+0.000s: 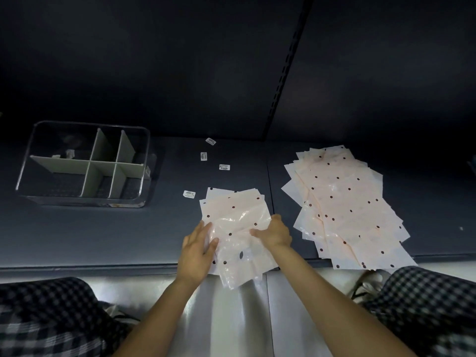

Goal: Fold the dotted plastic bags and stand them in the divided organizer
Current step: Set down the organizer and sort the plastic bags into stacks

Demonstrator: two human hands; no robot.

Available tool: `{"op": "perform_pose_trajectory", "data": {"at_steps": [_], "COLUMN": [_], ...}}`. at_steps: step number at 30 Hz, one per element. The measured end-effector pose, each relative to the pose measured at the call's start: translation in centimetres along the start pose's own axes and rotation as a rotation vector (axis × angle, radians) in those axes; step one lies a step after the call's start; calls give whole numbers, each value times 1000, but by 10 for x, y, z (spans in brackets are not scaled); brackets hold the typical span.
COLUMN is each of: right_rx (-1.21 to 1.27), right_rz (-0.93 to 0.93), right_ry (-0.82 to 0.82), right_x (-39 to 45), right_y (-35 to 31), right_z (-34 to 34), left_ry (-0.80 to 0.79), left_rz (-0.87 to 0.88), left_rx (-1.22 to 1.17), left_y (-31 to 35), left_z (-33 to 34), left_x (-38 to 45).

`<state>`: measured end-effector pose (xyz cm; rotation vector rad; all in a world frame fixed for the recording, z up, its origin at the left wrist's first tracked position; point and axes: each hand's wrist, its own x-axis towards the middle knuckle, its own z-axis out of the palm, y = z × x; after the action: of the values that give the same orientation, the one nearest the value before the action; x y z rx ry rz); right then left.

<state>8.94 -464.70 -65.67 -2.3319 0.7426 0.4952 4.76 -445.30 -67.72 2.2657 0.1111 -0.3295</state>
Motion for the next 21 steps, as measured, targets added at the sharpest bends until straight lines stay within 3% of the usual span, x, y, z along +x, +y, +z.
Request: {"op": "perform_pose_trajectory", "data": {"at_steps": [4,7,9,11,13,16,18,21], "right_rx": [186,138,58,1,-17,-96,-197,-299], "right_rz": [4,-37,-107,-198,-273,-277,-202,-131], "right_ry": [-26,-149,-187,-79,138,399,426,287], "right_x": [0,-5,-5,1,14,37,50,62], "right_y": [5,6,8,16,31,65,89,115], "right_z": [-1,2,-1,-18,-44,-90,-114,-126], "left_ry": [26,26,23,10,-85,-133,-108,-121], "left_rz": [7,10,90,185,239,264,250,254], "left_rx": [0,-31,126,353,540,621,548,525], "left_y": [1,9,10,6,2,-3,-1,10], "left_z": [8,15,16,17,20,27,32,36], "left_x": [-7,-10,-12,-12,-13,-11,-6,6]}}
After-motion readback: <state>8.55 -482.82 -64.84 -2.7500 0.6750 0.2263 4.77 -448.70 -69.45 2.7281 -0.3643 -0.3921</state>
